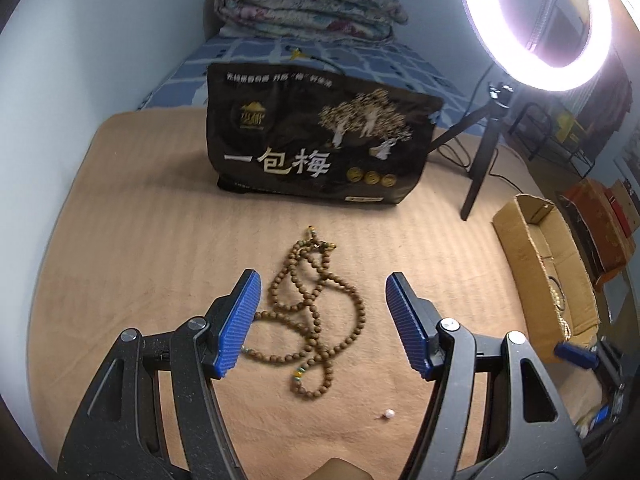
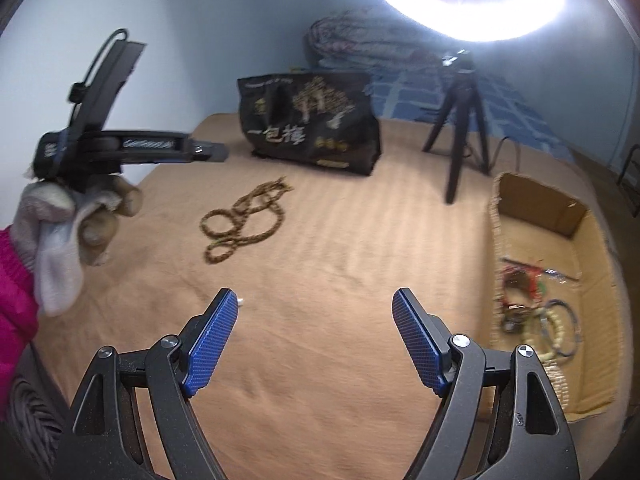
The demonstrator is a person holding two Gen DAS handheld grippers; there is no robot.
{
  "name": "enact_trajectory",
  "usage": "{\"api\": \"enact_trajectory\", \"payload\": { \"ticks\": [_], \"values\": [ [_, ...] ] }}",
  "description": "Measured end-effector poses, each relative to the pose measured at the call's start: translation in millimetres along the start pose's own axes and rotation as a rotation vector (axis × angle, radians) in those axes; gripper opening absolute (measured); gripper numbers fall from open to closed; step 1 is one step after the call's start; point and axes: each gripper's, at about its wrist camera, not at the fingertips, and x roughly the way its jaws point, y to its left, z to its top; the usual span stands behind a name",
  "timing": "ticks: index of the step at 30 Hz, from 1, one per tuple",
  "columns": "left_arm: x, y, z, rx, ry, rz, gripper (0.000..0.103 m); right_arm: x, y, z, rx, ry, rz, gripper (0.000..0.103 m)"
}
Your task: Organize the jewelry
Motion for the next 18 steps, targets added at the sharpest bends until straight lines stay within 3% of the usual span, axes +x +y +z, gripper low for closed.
{"api": "enact_trajectory", "payload": {
  "ticks": [9,18],
  "values": [
    [47,12,-5,0.009,0.094,-0.003,0.067,38,34,-8,-0.07,0.077,0.066,0.08],
    [75,25,-5,-0.012,0.125,-0.01,0.067,57,58,-15,-0.126,0.119,0.116,0.08]
  ]
}}
